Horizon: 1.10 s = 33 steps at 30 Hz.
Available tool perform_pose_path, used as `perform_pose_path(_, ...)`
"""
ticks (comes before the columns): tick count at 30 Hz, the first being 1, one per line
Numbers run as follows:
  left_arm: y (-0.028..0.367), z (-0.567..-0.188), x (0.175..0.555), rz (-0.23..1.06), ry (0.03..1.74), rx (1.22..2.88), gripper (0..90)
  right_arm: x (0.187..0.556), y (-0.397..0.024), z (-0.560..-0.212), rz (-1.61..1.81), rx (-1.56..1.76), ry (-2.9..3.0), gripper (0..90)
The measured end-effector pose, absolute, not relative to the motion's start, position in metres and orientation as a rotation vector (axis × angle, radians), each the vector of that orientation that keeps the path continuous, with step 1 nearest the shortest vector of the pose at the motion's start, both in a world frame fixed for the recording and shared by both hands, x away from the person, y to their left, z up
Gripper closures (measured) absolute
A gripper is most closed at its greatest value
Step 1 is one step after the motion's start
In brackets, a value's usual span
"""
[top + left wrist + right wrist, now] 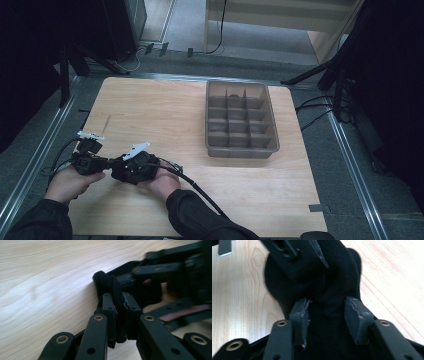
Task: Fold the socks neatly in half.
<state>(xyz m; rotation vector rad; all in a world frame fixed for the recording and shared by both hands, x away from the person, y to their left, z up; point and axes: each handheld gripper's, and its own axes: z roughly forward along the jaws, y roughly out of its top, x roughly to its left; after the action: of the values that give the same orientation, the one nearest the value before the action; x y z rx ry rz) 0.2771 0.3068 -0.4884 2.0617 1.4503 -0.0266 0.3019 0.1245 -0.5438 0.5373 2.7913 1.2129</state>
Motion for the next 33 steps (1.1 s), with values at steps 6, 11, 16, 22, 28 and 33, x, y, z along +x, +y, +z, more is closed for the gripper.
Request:
perform_pose_path(6,0.315,-0.489,0.276,-0.013,1.481,2.04,81.6,0.307,0.117,-0.535,1.251,0.571,2.825,51.9)
perform_pose_path(11,0.318,-0.488,0.275,0.018,1.477,2.066,81.3,0.31,0.103,-0.518,1.278,0.529,2.838,61.1)
perform_pose_path(16,0.323,-0.488,0.274,0.025,1.487,2.049,81.3,0.317,0.085,-0.508,1.266,0.54,2.849,67.7)
perform_pose_path(22,0.326,-0.487,0.273,0.031,1.488,2.034,81.2,0.317,0.068,-0.508,1.251,0.556,2.84,66.9)
perform_pose_path(28,0.327,-0.486,0.273,0.025,1.489,2.03,81.2,0.315,0.065,-0.521,1.217,0.567,2.86,65.3)
perform_pose_path(33,0.328,-0.485,0.273,0.016,1.491,2.021,81.1,0.311,0.073,-0.533,1.158,0.547,2.886,65.0)
